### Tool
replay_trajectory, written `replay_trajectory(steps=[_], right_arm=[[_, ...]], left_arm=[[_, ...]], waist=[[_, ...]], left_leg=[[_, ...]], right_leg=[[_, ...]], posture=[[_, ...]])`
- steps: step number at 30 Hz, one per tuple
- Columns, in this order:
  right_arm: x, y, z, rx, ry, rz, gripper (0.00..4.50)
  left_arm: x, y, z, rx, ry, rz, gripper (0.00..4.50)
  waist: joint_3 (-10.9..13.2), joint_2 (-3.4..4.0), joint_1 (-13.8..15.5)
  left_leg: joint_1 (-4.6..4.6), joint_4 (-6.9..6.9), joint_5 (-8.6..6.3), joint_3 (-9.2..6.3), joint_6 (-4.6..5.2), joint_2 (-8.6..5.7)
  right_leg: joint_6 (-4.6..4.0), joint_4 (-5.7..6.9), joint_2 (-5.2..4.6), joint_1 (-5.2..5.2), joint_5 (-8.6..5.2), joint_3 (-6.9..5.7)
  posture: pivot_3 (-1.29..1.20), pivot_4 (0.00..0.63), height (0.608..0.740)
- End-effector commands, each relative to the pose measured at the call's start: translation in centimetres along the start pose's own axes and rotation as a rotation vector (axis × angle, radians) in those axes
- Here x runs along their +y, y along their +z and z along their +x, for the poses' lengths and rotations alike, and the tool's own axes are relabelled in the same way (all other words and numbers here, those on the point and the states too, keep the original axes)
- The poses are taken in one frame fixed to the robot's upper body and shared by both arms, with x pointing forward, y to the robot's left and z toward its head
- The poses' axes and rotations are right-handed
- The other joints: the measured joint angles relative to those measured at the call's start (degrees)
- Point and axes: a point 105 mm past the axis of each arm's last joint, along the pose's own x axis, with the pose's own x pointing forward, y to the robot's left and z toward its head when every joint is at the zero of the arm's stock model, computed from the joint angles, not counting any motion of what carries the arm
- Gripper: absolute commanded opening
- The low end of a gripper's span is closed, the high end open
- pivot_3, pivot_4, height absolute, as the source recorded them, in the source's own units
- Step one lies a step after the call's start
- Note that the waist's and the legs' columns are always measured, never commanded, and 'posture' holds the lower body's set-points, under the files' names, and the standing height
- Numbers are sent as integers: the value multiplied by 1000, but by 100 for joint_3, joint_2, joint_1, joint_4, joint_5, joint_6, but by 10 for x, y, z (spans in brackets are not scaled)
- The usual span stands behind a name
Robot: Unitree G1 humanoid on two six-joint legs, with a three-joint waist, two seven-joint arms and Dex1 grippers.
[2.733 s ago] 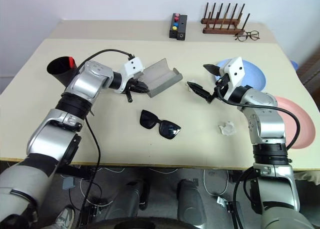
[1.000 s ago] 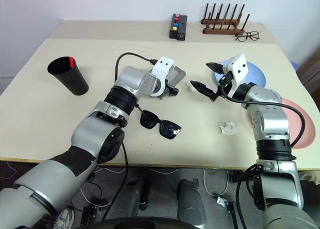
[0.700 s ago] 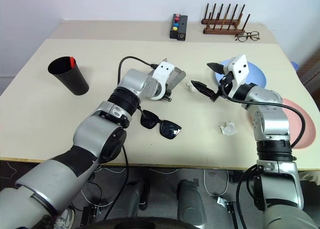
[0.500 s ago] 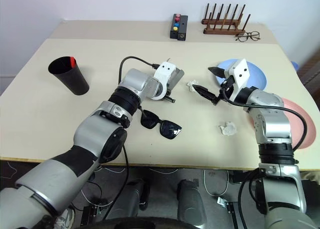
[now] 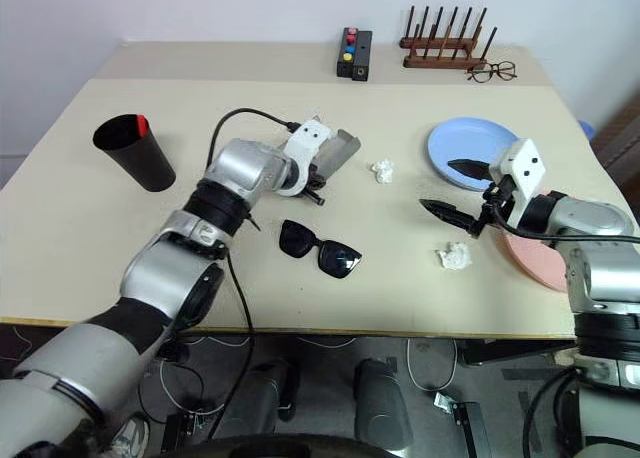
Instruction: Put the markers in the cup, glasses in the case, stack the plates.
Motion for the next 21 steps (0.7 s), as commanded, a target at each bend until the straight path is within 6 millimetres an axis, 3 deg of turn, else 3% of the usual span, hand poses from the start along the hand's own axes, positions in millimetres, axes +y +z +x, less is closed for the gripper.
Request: replay_trajectory(steps=[1, 6, 12, 21], right_arm=[[0, 20, -15, -41, -7, -38, 4500], [5, 19, -26, -42, -19, -13, 4500], [9, 18, -36, -53, -39, 15, 4500], [14, 17, -41, -61, -83, 24, 4500]], left_arm=[[12, 7, -21, -73, -45, 145, 41], [30, -11, -46, -91, -169, 218, 41], [42, -30, -61, -95, -261, 403, 41], [47, -41, -55, -37, -302, 609, 41]], waist=[[0, 0, 7], [0, 0, 18], [0, 0, 105], [0, 0, 157]], left_leg=[[0, 1, 0, 0, 0, 0], [-1, 2, 0, -5, 1, 1], [-3, 12, -6, -7, 11, 4], [-5, 23, -9, -3, 18, 4]], right_leg=[[0, -1, 0, 0, 0, 0], [-1, -3, -3, 0, 0, 1], [-1, -8, -19, 5, -1, 1], [-3, -10, -23, 7, -2, 1]], posture=[[0, 150, 740], [0, 150, 740], [0, 150, 740], [0, 150, 740]])
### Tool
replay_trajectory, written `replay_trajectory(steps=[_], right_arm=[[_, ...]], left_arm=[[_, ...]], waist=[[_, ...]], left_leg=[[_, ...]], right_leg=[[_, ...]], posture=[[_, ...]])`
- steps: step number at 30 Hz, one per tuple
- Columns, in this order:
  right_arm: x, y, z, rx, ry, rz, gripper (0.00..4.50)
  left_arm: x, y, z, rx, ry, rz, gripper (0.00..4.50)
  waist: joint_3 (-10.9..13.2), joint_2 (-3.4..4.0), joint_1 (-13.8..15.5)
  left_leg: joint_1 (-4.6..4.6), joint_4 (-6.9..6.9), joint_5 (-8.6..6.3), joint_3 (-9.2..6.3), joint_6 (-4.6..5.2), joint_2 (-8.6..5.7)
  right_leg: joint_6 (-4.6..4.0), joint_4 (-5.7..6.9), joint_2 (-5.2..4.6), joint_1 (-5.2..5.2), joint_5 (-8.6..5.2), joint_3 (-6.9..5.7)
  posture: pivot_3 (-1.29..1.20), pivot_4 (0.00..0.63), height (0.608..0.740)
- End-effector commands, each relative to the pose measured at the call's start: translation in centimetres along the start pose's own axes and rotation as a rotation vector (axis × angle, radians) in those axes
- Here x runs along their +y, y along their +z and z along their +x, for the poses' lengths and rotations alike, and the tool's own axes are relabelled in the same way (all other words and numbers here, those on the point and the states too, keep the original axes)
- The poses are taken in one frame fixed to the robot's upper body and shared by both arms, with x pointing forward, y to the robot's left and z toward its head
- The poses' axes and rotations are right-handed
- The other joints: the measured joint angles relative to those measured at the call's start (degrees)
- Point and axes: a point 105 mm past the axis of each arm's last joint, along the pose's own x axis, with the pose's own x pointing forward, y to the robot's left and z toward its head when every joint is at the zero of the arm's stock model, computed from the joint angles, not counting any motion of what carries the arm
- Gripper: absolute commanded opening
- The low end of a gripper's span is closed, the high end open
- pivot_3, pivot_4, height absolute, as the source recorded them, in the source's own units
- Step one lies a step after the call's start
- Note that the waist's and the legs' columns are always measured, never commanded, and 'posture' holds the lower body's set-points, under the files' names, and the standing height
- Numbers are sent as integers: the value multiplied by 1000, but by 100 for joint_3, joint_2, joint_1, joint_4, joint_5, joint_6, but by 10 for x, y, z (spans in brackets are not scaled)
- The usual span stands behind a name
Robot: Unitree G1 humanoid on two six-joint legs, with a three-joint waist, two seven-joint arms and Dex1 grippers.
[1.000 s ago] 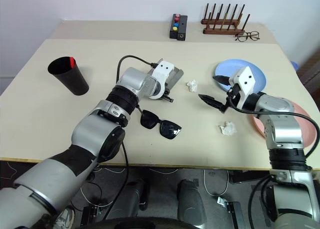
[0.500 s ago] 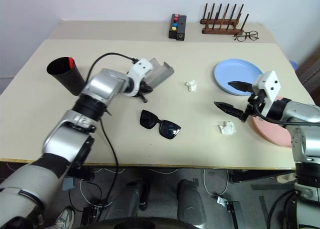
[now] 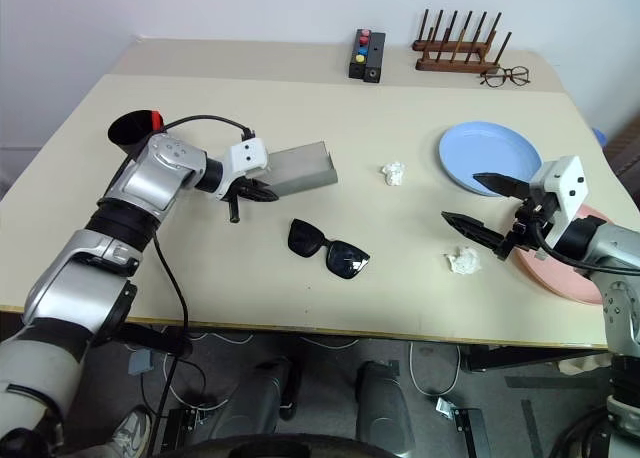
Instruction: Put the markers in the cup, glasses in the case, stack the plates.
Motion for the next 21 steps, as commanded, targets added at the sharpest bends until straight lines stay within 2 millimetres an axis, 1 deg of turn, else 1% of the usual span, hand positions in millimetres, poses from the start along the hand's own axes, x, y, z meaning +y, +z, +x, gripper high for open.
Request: replay_trajectory(steps=[1, 4, 10, 21], right_arm=[[0, 14, -5, -40, -26, -36, 4500], [3, 13, -8, -37, -37, -35, 4500], [6, 11, -11, -34, -50, -31, 4500], [8, 4, -11, -25, -51, -13, 4500]], left_arm=[[7, 14, -4, 1, 4, 114, 41], [3, 15, 0, 16, -35, 157, 41], [-6, 23, 6, -2, -82, 170, 41], [-11, 20, 4, 3, -90, 169, 41]], waist=[[0, 0, 1], [0, -1, -3], [0, -1, -8], [0, -1, -11]], left_leg=[[-1, 1, 0, 0, 1, 0], [-2, 1, -1, 0, 3, 0], [-2, 1, -2, 0, 5, 0], [-2, 2, -3, 0, 7, 0]], right_leg=[[1, 0, 0, 0, 0, 0], [3, 0, 0, 0, 0, -1], [6, 1, 0, 0, -2, -1], [9, 2, 1, 1, -3, -1]], posture=[[0, 150, 740], [0, 150, 740], [0, 150, 740], [0, 150, 740]])
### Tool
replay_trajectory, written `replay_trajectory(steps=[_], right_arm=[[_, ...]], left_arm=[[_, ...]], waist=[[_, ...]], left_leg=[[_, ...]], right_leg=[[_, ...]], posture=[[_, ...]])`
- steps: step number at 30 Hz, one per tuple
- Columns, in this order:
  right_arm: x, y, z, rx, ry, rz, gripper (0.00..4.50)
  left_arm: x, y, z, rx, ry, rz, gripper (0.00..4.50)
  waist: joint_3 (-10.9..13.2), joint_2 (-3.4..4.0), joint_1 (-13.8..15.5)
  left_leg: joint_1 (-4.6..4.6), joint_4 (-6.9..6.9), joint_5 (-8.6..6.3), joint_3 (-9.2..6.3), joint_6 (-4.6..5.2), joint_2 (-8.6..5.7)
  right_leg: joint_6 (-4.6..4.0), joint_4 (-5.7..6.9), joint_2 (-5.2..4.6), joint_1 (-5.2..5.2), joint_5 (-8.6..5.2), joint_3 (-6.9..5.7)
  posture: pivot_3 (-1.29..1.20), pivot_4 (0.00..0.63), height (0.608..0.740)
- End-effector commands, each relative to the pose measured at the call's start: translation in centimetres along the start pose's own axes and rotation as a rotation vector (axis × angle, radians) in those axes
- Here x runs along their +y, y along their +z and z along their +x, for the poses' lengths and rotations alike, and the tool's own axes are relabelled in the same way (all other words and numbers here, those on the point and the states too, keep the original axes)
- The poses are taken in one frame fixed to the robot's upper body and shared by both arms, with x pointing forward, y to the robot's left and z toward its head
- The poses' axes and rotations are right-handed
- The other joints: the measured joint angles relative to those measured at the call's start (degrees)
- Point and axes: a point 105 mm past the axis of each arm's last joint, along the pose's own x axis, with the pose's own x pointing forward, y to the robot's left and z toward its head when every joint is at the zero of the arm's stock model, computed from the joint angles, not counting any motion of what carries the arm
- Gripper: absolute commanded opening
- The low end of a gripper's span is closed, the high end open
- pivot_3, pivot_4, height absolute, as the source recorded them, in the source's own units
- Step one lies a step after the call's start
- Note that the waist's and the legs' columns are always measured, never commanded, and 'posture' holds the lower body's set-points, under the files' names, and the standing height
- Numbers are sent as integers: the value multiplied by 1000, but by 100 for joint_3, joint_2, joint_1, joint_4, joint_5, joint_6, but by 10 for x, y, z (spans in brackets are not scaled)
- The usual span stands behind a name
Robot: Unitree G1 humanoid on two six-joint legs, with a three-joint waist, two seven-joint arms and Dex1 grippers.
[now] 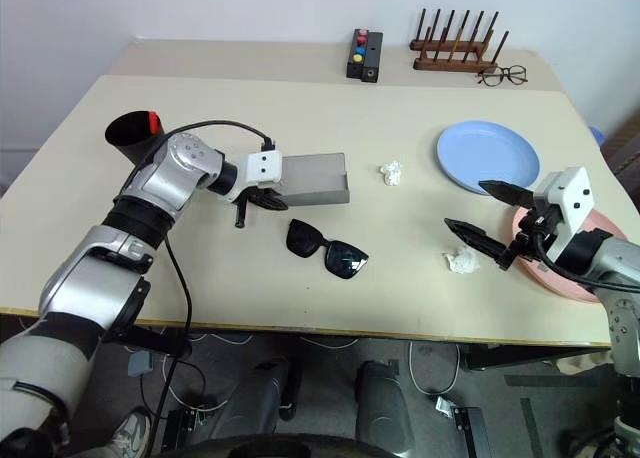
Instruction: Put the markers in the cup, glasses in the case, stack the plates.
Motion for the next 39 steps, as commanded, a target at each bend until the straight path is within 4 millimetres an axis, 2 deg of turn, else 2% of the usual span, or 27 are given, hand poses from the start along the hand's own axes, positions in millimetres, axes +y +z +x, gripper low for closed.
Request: replay_trajectory(steps=[1, 9, 15, 16, 19, 24, 26, 29, 32, 36, 39], right_arm=[[1, 9, -1, -40, -4, -24, 4500], [-1, 5, 0, -33, -2, -13, 4500], [-1, 5, 2, -39, -5, -14, 4500], [0, 5, 2, -41, -5, -13, 4500], [0, 5, 3, -45, -5, -13, 4500], [0, 5, 3, -47, -9, -14, 4500], [0, 5, 3, -48, -11, -14, 4500], [0, 5, 2, -51, -15, -14, 4500], [1, 6, 0, -52, -19, -14, 4500], [2, 6, -2, -56, -33, -16, 4500], [5, 6, -5, -59, -46, -16, 4500]], left_arm=[[2, 6, -7, -12, 17, 25, 41], [-2, 7, -8, -27, 16, 32, 41], [3, 6, -6, -18, 60, 28, 41], [4, 6, -7, -18, 61, 24, 642], [4, 5, -8, -15, 61, 22, 1915], [7, 5, -11, -8, 82, 28, 4456], [12, 11, -15, -23, 108, 45, 4456], [17, 36, -27, -147, 97, 36, 4456], [3, 57, -42, -257, -31, 71, 4456], [-12, 61, -46, -269, -166, 139, 4456], [-22, 64, -41, -258, -260, 171, 4456]], waist=[[0, 0, 1], [0, 0, 1], [0, 0, 2], [0, 0, 2], [0, 0, 1], [0, 0, 1], [0, 0, 2], [0, 0, 3], [0, 0, 2], [-2, 4, -3], [-2, 4, -2]], left_leg=[[0, 0, 0, 0, 0, 0], [0, 1, 0, 0, 0, 0], [0, 1, 0, -1, 0, 0], [0, 1, 0, -1, 0, 0], [0, 2, 0, -1, 0, 0], [0, 1, 0, -1, 0, 0], [0, 2, 0, -1, 0, 0], [0, 2, 0, -1, 0, 0], [0, 2, 0, -1, 0, 0], [4, 0, -1, 0, 1, 0], [4, 2, -1, 0, 1, 0]], right_leg=[[0, 0, 0, 0, 0, 0], [0, 0, 0, 1, 0, 0], [0, 0, 0, 1, 0, 0], [0, 0, 0, 1, 0, 0], [0, 0, 0, 1, 0, 0], [0, 0, 0, 1, 0, 0], [0, 0, 0, 1, 0, 0], [0, 0, 0, 1, 0, 0], [0, -1, 0, 2, -1, 0], [0, -1, 0, 4, -2, 0], [-1, 0, 1, 6, -2, 0]], posture=[[0, 150, 740], [0, 150, 740], [0, 150, 740], [0, 150, 740], [0, 150, 740], [0, 150, 740], [0, 150, 740], [0, 150, 740], [0, 150, 740], [0, 150, 740], [0, 150, 740]])
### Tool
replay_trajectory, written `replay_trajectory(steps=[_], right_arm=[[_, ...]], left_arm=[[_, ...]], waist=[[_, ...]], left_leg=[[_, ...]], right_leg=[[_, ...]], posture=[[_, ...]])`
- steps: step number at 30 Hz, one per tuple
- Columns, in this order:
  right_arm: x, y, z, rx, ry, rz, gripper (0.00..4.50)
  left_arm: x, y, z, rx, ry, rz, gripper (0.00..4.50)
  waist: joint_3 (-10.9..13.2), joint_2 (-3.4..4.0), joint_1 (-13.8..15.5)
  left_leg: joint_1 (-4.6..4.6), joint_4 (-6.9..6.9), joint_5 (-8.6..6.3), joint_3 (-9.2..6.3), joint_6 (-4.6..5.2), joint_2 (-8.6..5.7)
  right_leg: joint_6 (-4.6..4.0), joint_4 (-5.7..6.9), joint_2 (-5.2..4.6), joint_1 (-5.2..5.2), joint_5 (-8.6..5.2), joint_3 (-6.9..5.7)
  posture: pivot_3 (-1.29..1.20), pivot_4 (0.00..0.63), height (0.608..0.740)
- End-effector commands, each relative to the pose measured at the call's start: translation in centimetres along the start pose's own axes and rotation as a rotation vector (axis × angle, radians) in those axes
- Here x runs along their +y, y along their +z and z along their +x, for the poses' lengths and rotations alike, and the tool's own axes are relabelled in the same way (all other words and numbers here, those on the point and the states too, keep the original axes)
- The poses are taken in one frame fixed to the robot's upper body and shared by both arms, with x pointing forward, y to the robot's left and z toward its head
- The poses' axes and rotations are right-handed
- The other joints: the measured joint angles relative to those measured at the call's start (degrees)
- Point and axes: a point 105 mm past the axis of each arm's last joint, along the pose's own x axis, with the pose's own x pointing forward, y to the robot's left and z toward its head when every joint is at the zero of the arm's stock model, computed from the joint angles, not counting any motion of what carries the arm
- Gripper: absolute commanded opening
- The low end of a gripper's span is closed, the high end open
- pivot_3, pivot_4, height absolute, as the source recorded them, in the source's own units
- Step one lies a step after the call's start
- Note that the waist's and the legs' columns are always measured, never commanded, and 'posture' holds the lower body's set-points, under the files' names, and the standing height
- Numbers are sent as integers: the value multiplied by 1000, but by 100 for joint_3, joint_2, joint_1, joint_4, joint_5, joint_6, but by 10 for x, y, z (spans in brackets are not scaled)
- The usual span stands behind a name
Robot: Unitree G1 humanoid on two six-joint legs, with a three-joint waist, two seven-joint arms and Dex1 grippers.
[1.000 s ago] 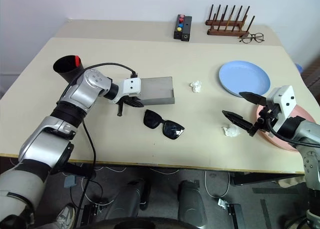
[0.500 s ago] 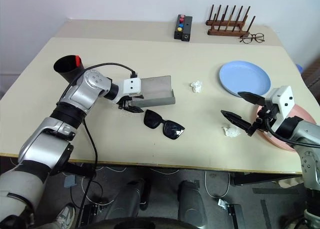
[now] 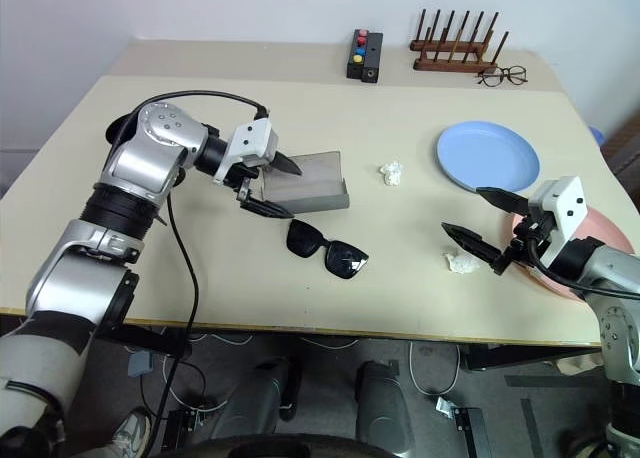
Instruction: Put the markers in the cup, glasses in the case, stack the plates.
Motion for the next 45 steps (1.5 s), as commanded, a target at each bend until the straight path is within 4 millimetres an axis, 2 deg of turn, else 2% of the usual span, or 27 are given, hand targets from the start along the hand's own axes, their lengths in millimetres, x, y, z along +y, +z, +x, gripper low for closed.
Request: replay_trajectory(steps=[1, 7, 12, 16, 19, 32, 45], right_arm=[[3, 16, -5, -58, -20, -43, 4500], [10, 6, -14, -33, -16, -11, 4500], [17, -3, -32, 17, 29, 4, 4500], [22, -6, -47, 48, 77, 19, 4500], [28, -4, -51, 49, 132, 17, 4500], [43, 5, -20, -3, 366, -25, 4500], [51, 6, -8, -36, 373, -37, 4500]], left_arm=[[-6, 11, 4, 3, -97, 65, 4456], [1, 14, 25, 48, -166, 119, 4456], [8, 19, 42, 61, -199, 160, 4456], [6, 20, 55, 68, -231, 178, 4456], [3, 15, 61, 88, -254, 193, 4456], [-3, 2, 69, 136, -291, 221, 4456], [-18, -16, 87, 211, -382, 227, 4456]], waist=[[0, 0, 2], [1, -3, 34], [2, -3, 10], [2, -4, -3], [2, -4, -3], [3, -6, 16], [3, -6, 11]], left_leg=[[0, 0, 0, 0, 0, 0], [-1, 10, -3, -3, 5, -3], [1, 13, -13, -3, 23, -4], [1, 12, -18, 0, 30, -3], [3, 12, -18, 0, 30, -2], [1, 14, -22, -3, 35, -5], [2, 14, -23, -3, 37, -6]], right_leg=[[0, 0, 0, 0, 0, 0], [-8, -9, -1, 16, -12, -4], [-3, -29, -4, 27, -16, -4], [12, -38, -4, 30, -10, -4], [12, -41, -4, 31, -10, -4], [18, -63, -5, 43, -7, -5], [20, -64, -5, 44, -6, -5]], posture=[[0, 150, 740], [0, 150, 740], [0, 150, 740], [0, 150, 740], [0, 150, 740], [0, 150, 740], [0, 150, 740]])
